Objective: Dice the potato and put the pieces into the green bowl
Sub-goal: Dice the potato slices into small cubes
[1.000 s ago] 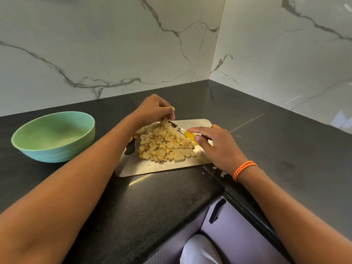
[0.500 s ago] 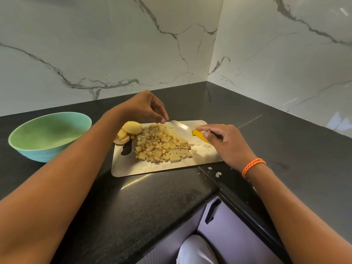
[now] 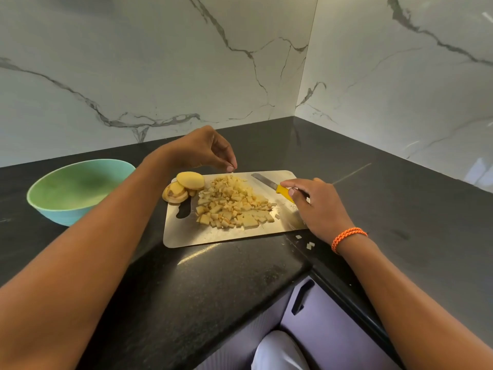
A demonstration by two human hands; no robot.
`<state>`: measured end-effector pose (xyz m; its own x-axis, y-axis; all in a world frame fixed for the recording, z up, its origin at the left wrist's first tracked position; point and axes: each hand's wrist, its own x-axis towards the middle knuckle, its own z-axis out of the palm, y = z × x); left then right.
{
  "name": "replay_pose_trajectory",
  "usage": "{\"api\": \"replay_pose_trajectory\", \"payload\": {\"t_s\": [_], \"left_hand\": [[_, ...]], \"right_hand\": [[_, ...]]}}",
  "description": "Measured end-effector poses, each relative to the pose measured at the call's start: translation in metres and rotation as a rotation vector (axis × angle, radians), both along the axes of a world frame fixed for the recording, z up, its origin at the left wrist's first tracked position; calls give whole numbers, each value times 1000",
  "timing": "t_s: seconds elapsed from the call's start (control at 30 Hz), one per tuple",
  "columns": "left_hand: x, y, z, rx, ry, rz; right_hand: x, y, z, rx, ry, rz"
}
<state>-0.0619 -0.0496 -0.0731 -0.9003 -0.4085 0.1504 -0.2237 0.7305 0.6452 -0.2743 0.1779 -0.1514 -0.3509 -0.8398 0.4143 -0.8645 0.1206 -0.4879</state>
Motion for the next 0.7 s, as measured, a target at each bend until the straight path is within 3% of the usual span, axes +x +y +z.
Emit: {"api": "replay_pose_trajectory", "payload": {"t_s": [0.23, 0.37, 0.5, 0.7], "left_hand": [[10, -19, 4, -84, -178, 120], [18, -24, 4, -15, -460, 233], [20, -22, 4, -2, -713, 215], [16, -24, 2, -47, -677, 228]], "right_hand": [[1, 0, 1, 12, 10, -3], [1, -1, -1, 14, 12, -6], [3, -1, 1, 14, 10, -6], [5, -1, 2, 11, 14, 0]]}}
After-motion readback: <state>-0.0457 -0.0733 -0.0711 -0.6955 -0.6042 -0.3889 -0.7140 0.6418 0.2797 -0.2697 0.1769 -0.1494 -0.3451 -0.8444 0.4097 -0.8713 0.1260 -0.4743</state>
